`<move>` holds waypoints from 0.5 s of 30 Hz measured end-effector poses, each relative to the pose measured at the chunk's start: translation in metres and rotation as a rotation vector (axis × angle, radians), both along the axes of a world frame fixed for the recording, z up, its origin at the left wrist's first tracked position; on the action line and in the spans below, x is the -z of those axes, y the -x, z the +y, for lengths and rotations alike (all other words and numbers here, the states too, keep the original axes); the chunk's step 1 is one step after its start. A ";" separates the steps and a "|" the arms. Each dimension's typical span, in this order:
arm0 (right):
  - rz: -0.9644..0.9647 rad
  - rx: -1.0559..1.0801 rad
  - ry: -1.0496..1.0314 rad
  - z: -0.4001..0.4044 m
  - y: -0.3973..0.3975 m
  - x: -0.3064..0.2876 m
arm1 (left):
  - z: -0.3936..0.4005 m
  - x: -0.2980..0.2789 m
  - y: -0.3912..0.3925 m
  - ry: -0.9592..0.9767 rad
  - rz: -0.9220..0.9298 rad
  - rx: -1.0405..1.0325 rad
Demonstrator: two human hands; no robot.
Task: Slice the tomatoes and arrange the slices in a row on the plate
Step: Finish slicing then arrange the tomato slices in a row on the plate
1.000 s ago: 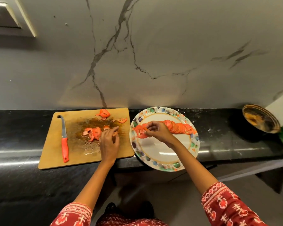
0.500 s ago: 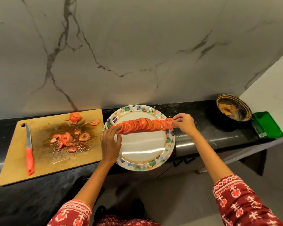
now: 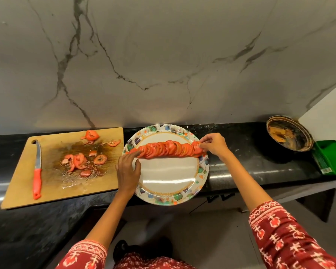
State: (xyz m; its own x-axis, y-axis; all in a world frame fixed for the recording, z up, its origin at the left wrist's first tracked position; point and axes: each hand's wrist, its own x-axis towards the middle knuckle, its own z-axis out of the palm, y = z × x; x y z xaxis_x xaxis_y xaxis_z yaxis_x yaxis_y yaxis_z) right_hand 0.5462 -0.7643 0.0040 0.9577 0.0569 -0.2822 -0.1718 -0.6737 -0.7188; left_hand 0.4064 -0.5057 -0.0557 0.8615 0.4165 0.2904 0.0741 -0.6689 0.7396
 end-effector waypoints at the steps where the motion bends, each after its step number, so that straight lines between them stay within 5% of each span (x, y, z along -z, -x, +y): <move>1: -0.012 -0.012 0.037 0.000 -0.001 0.001 | 0.000 0.000 0.000 -0.001 -0.003 -0.005; 9: -0.121 -0.052 0.216 -0.007 -0.001 -0.006 | -0.013 0.000 -0.014 -0.083 -0.026 0.056; 15: -0.112 0.016 0.087 -0.020 0.002 -0.002 | -0.057 -0.014 -0.048 -0.199 0.028 0.275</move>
